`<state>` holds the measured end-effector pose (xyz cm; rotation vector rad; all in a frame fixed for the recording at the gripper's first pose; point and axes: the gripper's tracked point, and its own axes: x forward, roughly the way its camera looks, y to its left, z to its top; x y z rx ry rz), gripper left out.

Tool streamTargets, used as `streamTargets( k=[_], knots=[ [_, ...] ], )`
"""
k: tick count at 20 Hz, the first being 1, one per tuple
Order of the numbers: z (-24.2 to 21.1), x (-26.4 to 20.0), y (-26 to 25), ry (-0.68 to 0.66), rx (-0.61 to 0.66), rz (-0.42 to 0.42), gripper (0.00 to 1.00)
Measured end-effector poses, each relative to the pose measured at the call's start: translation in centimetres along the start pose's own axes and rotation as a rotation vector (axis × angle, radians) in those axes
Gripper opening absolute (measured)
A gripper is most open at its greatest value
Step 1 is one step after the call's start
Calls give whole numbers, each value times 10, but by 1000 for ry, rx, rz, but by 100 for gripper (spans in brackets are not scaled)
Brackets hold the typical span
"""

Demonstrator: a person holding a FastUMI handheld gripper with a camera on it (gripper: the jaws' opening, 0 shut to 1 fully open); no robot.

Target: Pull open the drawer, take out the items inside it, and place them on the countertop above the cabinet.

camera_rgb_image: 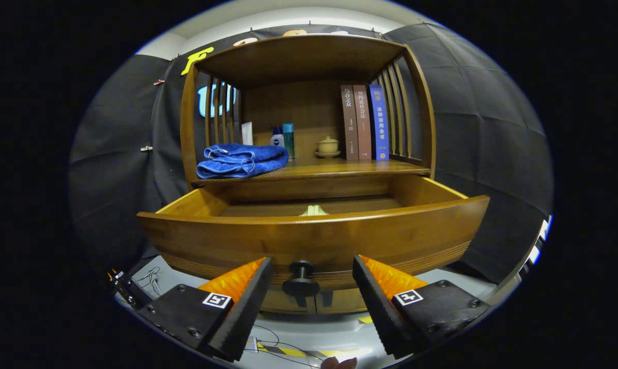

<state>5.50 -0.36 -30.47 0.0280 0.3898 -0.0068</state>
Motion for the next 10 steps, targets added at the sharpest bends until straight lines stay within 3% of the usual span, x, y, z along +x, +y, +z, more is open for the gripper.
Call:
streamTargets(
  k=[5,10],
  knots=[
    [63,-12,-21,2,-14,-27,99],
    [94,12,-13,157,-66,78,99]
  ],
)
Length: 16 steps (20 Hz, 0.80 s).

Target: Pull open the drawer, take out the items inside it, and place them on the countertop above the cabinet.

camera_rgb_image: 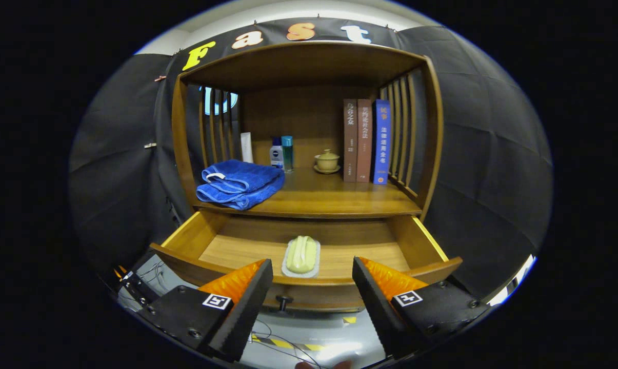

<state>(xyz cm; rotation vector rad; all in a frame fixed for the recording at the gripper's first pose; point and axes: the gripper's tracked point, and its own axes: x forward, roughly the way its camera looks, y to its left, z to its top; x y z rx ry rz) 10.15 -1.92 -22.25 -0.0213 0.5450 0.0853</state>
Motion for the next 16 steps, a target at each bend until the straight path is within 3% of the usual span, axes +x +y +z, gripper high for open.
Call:
streamTargets(
  k=[8,16],
  knots=[
    [12,76,-1,231,18,49,99],
    [-38,159,-5,486,37,22,99]
  ],
)
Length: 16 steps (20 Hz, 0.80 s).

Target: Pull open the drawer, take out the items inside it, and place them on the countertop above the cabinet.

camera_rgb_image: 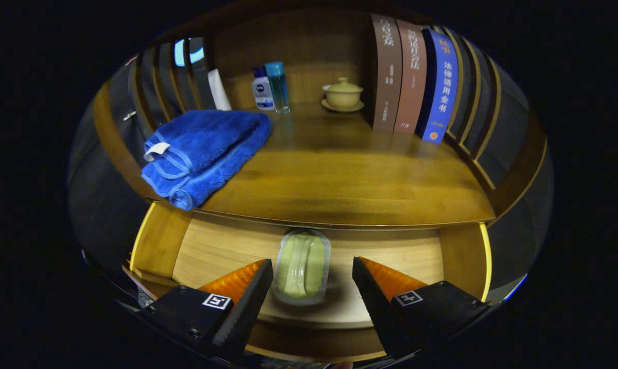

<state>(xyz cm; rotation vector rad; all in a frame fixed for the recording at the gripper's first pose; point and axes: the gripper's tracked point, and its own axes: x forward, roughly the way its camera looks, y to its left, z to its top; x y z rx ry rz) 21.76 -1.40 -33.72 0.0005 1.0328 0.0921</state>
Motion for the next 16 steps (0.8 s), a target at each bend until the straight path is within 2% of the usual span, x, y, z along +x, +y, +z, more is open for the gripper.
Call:
streamTargets(
  k=[3,4,5,7,10,11,12,16],
  knots=[
    [-15,18,7,85,43,9,95],
    [-20,25,11,99,54,13,89],
    [-22,29,15,111,57,17,87],
    [-24,37,17,125,56,-1,75],
    [-27,44,14,137,35,-45,31],
    [-26,42,15,131,33,-42,31],
    [-26,41,18,139,36,-32,18],
    [-25,26,24,155,66,-4,18]
  ],
)
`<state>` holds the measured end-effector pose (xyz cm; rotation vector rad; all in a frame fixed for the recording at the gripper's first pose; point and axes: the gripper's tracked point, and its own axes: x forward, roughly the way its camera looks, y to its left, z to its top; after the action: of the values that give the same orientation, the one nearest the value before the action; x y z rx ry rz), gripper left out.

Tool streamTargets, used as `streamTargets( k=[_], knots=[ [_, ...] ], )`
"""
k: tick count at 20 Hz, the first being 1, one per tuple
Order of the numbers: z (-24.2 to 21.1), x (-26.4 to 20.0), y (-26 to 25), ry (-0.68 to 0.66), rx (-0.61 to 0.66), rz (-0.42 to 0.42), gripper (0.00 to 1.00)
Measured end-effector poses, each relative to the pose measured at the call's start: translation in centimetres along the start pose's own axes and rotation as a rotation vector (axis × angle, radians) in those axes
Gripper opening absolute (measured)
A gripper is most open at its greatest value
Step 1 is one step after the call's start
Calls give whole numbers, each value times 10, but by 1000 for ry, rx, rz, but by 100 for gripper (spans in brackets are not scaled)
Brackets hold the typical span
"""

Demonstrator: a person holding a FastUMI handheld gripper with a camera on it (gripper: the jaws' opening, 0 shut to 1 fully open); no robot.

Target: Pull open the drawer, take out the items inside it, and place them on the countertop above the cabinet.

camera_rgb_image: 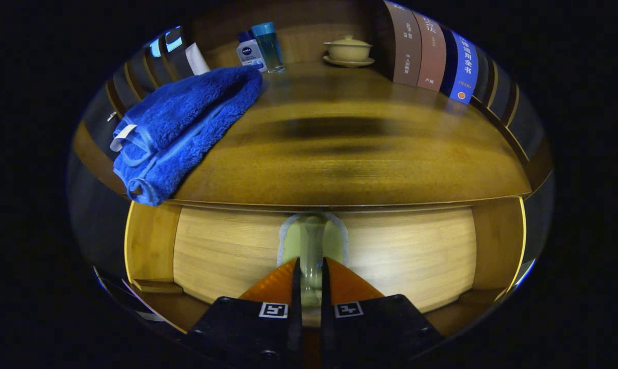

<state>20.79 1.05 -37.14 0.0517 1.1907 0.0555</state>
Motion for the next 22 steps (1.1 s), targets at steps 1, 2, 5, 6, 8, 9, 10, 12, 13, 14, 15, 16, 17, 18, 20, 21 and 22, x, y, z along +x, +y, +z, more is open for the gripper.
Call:
streamTargets(
  k=[1,2,5,6,8,9,10,12,13,14,15,16,17,18,20,21,22],
  knots=[
    [3,-7,0,-3,-4,3,18],
    [5,-16,1,-5,0,9,18],
    [3,-41,7,30,33,53,18],
    [3,-50,10,43,41,68,18],
    [1,-66,14,63,57,105,18],
    [1,-74,17,73,70,124,18],
    [3,-83,19,77,80,141,18],
    [12,-101,22,65,86,162,18],
    [19,-107,21,49,87,166,18],
    [30,-113,20,26,86,164,18],
    [40,-116,16,5,81,151,18],
    [52,-116,14,-17,77,139,18],
    [63,-115,13,-31,68,124,18],
    [75,-112,9,-45,53,103,18],
    [98,-104,1,-75,26,50,18],
    [109,-98,-2,-87,15,25,18],
    [122,-91,-6,-95,7,2,18]
  ],
)
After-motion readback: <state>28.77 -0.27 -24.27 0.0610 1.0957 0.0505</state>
